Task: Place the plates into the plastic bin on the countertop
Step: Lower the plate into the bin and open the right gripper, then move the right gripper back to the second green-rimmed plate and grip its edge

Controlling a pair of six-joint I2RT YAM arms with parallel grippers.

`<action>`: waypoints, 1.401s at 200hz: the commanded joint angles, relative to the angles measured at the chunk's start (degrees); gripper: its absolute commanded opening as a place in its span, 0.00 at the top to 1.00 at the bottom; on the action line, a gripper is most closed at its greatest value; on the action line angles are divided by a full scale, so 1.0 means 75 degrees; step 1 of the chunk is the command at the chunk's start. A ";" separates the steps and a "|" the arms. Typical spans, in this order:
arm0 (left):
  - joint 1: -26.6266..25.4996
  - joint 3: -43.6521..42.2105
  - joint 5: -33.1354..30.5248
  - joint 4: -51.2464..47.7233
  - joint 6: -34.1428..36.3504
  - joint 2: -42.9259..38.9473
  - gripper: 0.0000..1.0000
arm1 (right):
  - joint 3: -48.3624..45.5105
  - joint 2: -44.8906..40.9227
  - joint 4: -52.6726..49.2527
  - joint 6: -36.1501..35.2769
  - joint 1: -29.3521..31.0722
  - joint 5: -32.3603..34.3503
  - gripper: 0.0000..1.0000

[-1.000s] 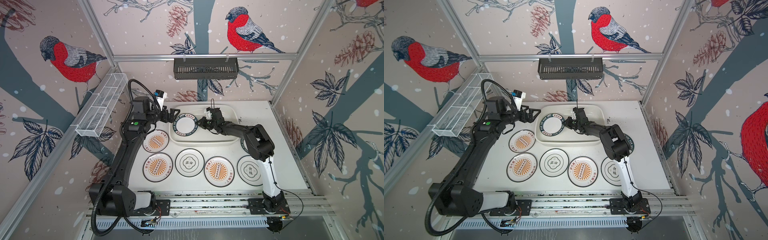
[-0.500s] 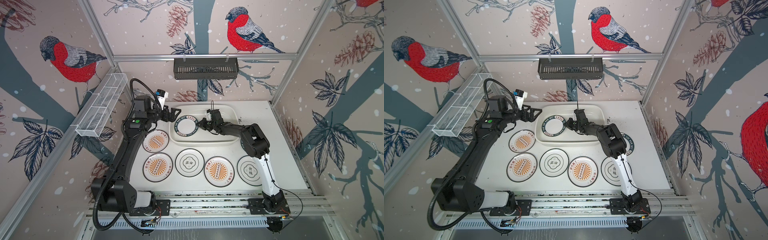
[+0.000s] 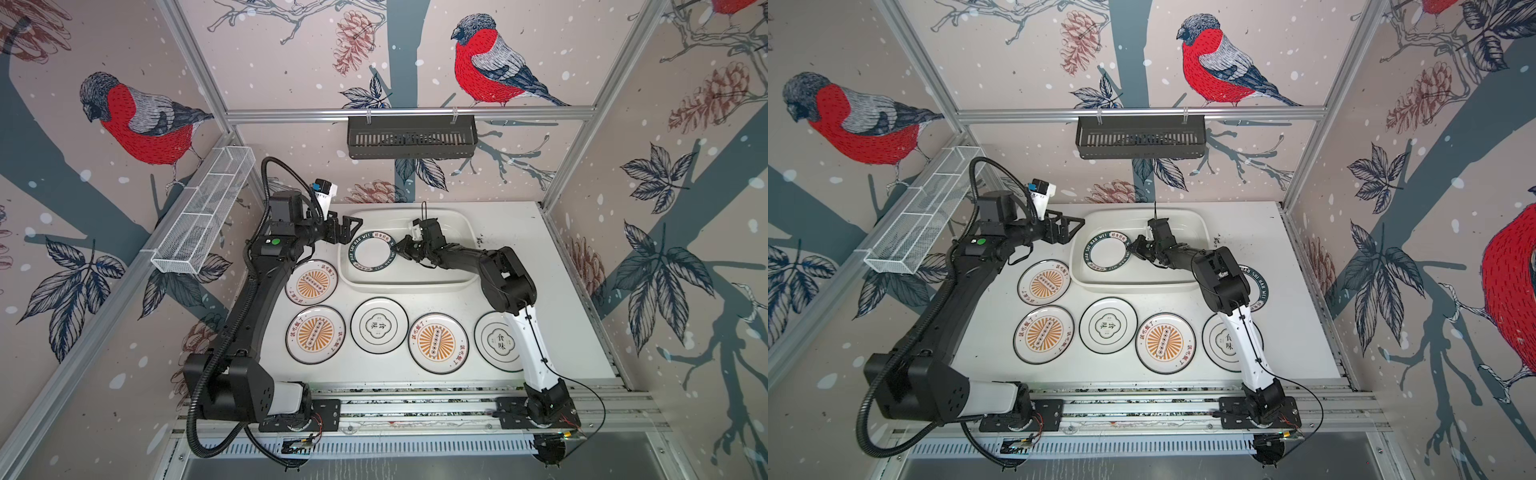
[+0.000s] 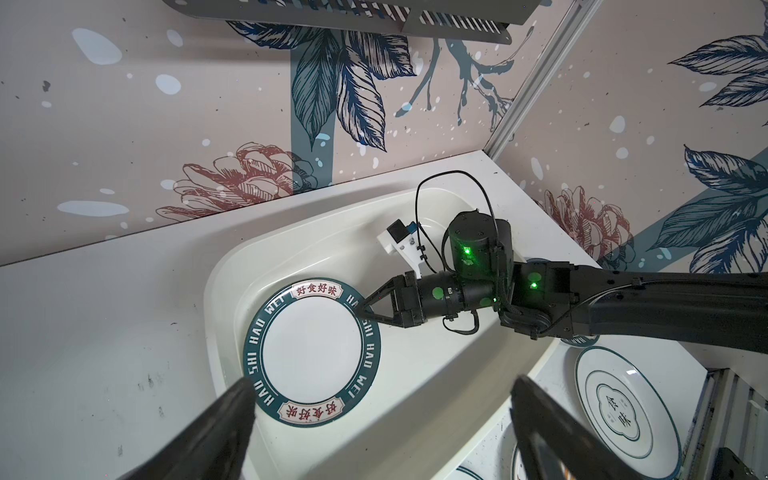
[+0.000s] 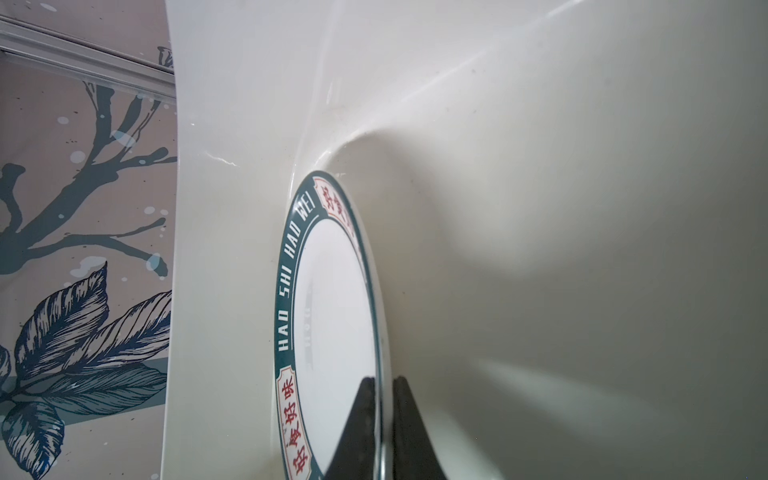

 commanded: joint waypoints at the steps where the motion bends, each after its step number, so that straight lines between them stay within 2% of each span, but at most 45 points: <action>1: -0.0010 0.0015 0.0148 0.0075 0.0034 -0.0015 0.05 | 0.0078 0.0063 0.0045 -0.0055 0.0010 -0.0135 0.85; 64: -0.0004 -0.0046 0.0128 0.0075 0.0035 -0.0112 0.05 | 0.0074 0.0038 -0.0223 -0.0214 0.0012 -0.0092 0.76; 92: -0.0010 -0.0084 0.0092 0.0110 0.0034 -0.0182 0.06 | 0.0084 -0.0062 -0.0490 -0.0357 0.0000 0.0080 0.68; 177: -0.0006 -0.0092 -0.0086 0.0091 0.0167 -0.0302 0.06 | 0.0400 -0.0682 -0.1660 -0.1213 -0.0183 0.0717 0.57; 232: -0.0004 -0.0002 -0.0261 -0.0098 0.0471 -0.0371 0.06 | 0.0218 -0.1897 -0.2476 -0.1940 -0.0614 0.0969 0.55; 257: -0.0011 0.0032 -0.0142 -0.0215 0.0612 -0.0382 0.06 | -0.0878 -0.3193 -0.2411 -0.2202 -0.0855 0.1229 0.55; 280: -0.0005 0.0093 0.0135 -0.0361 0.0799 -0.0339 0.05 | -0.2530 -0.4708 -0.2173 -0.2247 -0.1249 0.1388 0.55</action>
